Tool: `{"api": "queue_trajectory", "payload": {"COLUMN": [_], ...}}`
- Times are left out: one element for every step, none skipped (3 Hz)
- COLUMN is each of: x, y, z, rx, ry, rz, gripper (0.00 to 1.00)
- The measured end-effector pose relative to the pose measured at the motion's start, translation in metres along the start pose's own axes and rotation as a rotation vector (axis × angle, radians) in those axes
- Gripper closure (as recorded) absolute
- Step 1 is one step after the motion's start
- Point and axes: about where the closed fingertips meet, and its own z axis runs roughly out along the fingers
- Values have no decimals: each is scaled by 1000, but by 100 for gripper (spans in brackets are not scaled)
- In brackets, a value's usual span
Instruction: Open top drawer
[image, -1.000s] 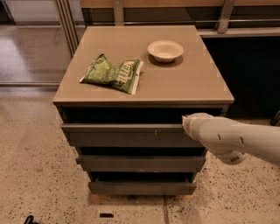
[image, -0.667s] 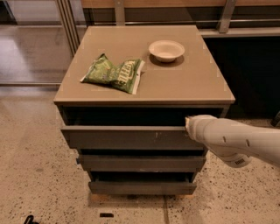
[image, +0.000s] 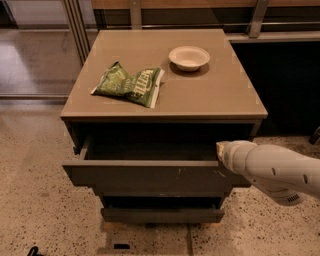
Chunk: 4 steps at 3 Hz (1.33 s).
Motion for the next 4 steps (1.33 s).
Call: {"api": "queue_trajectory", "payload": {"x": [8,27,25,37], "y": [0,0,0,2], "z": [6,13,11,3], "rx": [-4,-16,-17,-32], "ry": [29,90,90,116], "rz": [-5,10,10,28], "gripper": [100,100,100,100]}}
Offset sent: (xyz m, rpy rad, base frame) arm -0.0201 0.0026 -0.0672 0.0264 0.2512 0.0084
